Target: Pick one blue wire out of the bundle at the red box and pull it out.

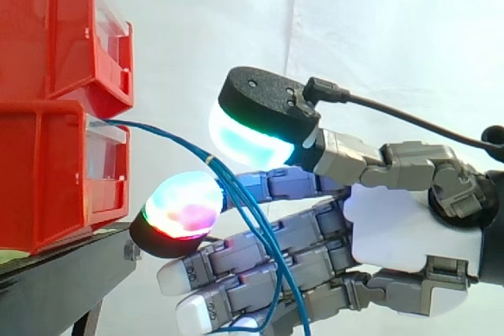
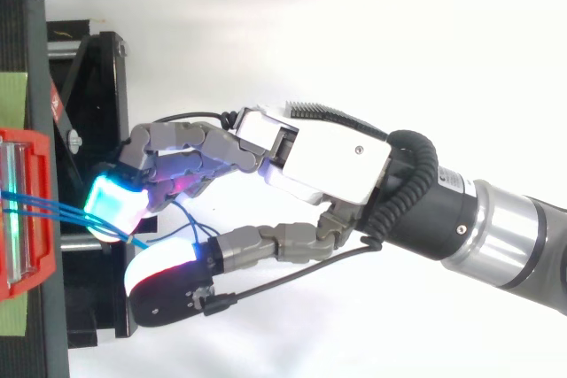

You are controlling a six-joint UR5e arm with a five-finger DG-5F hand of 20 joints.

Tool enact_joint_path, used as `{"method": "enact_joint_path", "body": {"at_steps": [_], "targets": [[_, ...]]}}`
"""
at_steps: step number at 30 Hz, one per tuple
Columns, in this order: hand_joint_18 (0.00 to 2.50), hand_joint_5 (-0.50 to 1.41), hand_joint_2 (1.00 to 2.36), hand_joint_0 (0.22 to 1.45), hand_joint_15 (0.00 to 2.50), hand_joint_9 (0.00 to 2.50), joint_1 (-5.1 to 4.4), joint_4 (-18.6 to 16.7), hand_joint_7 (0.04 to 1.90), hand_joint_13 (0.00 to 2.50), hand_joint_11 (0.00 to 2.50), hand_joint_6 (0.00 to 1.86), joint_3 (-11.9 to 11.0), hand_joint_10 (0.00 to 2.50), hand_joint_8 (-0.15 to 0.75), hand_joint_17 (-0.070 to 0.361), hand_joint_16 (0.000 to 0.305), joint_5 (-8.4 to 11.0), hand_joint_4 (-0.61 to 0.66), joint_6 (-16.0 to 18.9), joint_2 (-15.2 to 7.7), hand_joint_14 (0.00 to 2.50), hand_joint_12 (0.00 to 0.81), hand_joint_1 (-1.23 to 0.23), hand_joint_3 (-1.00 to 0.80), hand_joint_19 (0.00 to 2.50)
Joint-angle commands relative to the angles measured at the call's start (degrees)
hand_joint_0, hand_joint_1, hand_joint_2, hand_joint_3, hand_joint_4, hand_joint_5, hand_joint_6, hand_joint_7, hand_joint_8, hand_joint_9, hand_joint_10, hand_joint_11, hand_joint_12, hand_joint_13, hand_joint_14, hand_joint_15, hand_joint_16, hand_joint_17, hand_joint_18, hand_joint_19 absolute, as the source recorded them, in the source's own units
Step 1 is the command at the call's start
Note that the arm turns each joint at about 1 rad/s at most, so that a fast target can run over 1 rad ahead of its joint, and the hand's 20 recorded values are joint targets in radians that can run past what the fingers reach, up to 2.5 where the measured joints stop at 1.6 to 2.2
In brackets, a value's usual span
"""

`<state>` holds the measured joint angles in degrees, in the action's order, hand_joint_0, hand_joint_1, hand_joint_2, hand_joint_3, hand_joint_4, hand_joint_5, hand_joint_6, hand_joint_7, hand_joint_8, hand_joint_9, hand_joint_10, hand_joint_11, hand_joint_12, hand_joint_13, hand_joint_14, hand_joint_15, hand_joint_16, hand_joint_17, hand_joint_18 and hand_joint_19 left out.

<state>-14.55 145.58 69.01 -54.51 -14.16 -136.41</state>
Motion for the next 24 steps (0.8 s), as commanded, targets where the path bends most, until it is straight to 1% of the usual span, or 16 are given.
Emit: {"method": "enact_joint_path", "body": {"at_steps": [1,5,8,12,14,19,24], "targets": [[0.76,-0.12,1.01,0.57,0.40,0.70,0.04,1.6,1.21,0.79,0.35,0.50,-1.0,0.01,0.357,0.135,0.060,-0.59,0.33,0.0,0.0,0.01,0.438,-0.67,-0.42,0.55],[0.76,-0.12,1.01,0.57,0.39,0.70,0.04,2.5,1.25,0.79,0.36,0.52,-1.3,0.01,0.357,0.135,0.060,-0.68,0.32,0.1,-0.1,0.01,0.436,-0.67,-0.40,0.55],[0.76,-0.13,1.01,0.58,0.39,0.70,0.04,2.5,1.21,0.80,0.36,0.55,-1.4,0.01,0.357,0.134,0.060,-0.68,0.31,0.1,0.1,0.01,0.435,-0.67,-0.38,0.54],[0.77,-0.14,1.01,0.59,0.39,0.71,0.04,2.5,1.11,0.80,0.36,0.62,-1.4,0.01,0.358,0.132,0.059,-0.68,0.31,0.1,0.1,0.01,0.434,-0.68,-0.35,0.55],[0.77,-0.14,1.01,0.60,0.39,0.71,0.04,2.5,1.09,0.80,0.36,0.64,-1.4,0.01,0.357,0.133,0.059,-0.68,0.31,0.1,0.1,0.01,0.433,-0.68,-0.34,0.54],[0.77,-0.15,1.01,0.60,0.39,0.71,-0.04,2.6,1.07,0.80,0.36,0.66,-1.4,0.01,0.358,0.132,0.059,-0.68,0.31,0.1,0.7,0.01,0.432,-0.68,-0.34,0.55],[0.77,-0.15,1.01,0.60,0.39,0.71,-0.04,4.2,1.06,0.80,0.38,0.66,-1.5,0.01,0.357,0.132,0.059,-0.86,0.31,0.1,1.3,0.01,0.432,-0.67,-0.34,0.55]]}}
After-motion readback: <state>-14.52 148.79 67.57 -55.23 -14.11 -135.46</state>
